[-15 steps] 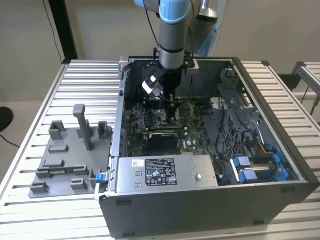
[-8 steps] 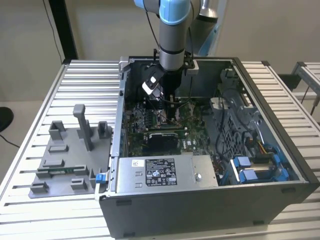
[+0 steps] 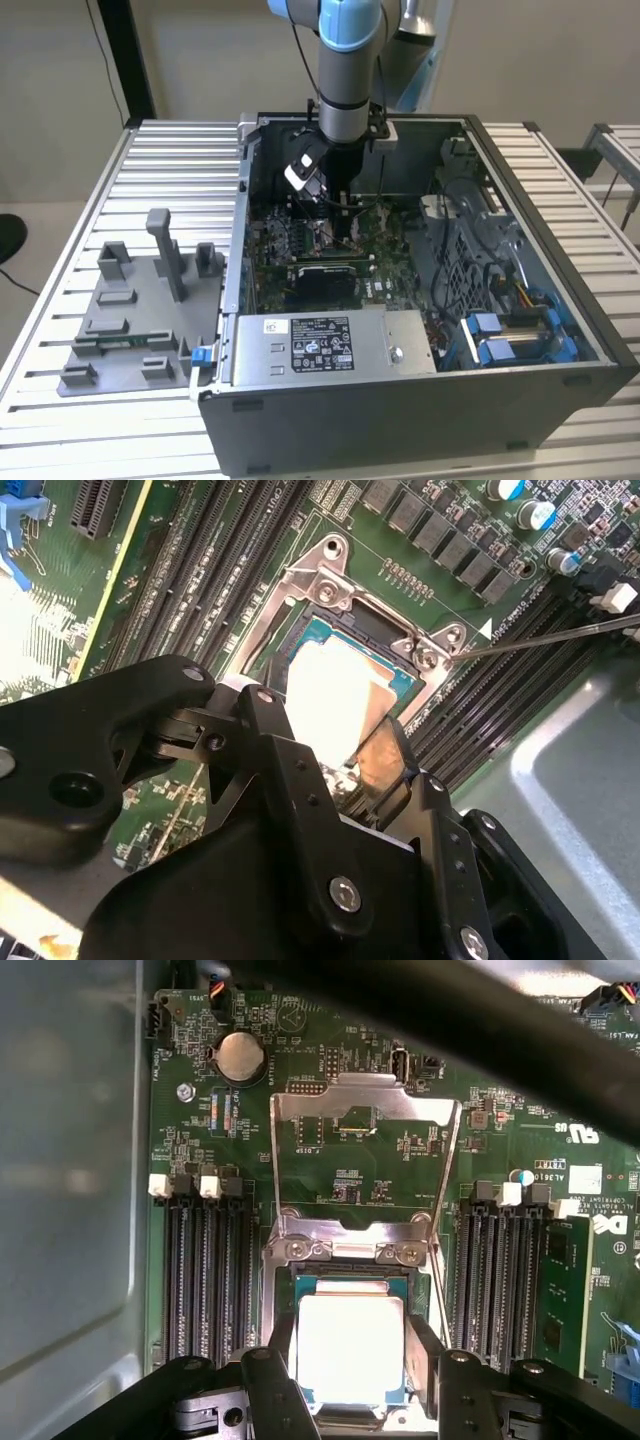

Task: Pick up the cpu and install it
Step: 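Place the cpu into insertion slot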

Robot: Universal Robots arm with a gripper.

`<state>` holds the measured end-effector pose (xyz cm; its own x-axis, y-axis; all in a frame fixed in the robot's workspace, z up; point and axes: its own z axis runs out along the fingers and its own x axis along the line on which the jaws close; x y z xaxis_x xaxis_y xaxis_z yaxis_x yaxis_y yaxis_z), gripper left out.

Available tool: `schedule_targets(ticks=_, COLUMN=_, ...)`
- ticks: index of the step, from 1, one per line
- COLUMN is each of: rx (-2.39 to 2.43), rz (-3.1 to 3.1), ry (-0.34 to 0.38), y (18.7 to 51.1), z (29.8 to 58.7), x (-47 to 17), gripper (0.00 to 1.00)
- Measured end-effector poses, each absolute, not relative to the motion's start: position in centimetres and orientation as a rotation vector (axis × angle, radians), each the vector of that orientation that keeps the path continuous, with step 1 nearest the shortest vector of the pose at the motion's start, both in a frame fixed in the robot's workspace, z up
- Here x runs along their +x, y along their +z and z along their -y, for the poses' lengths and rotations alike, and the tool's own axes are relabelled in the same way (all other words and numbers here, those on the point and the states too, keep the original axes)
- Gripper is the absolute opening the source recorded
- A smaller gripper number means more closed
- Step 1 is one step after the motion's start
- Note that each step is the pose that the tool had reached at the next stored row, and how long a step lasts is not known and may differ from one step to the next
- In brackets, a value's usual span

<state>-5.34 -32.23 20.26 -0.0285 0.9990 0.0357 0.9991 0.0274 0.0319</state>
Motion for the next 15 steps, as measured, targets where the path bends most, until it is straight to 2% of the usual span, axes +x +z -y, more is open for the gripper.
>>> schedule_targets(ticks=15, rx=-2.194, rz=2.256, ry=-0.059, y=20.2, z=32.19, x=-5.34, gripper=0.0)
